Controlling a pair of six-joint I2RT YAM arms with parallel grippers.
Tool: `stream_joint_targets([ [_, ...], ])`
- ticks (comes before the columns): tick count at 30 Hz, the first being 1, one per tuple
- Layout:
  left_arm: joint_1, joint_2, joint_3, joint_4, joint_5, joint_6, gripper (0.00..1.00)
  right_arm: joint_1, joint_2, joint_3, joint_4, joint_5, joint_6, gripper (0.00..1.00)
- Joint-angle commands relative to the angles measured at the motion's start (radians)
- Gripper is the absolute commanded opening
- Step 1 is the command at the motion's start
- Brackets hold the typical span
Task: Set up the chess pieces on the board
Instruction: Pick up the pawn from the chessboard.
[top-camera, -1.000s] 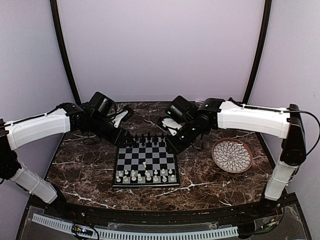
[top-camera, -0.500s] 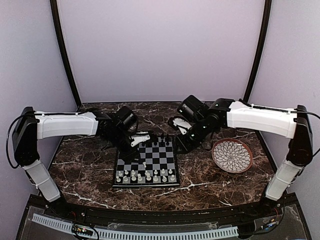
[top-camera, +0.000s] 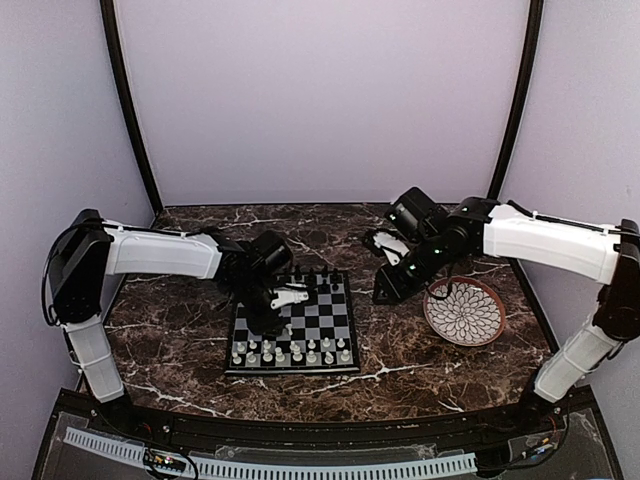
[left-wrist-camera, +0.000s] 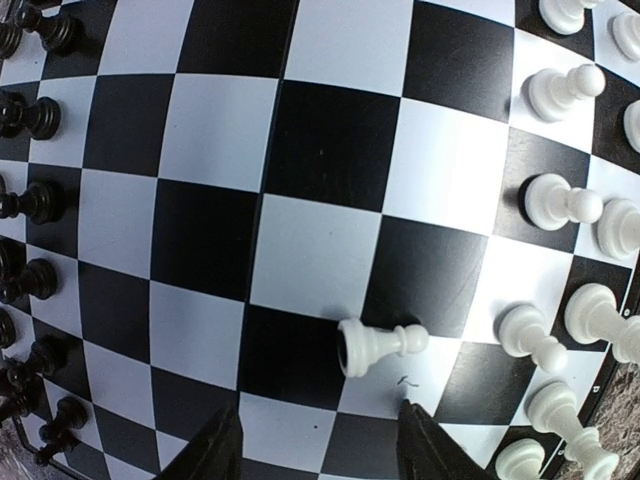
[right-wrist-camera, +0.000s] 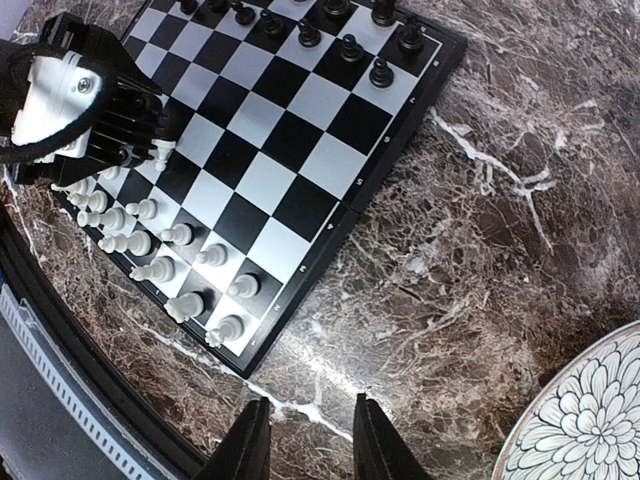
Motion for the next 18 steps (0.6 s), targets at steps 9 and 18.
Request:
stream_joint_targets([
  [9, -0.02, 0.063, 0.076, 0.006, 0.038, 0.017, 0.5, -0.026, -0.032, -0.053, 0.061, -0.038, 0.009, 0.3],
  [18, -0.023, 0.103, 0.12, 0.01, 0.125, 0.01, 0.44, -0.031, -0.041, -0.07, 0.063, -0.036, 0.015, 0.3],
])
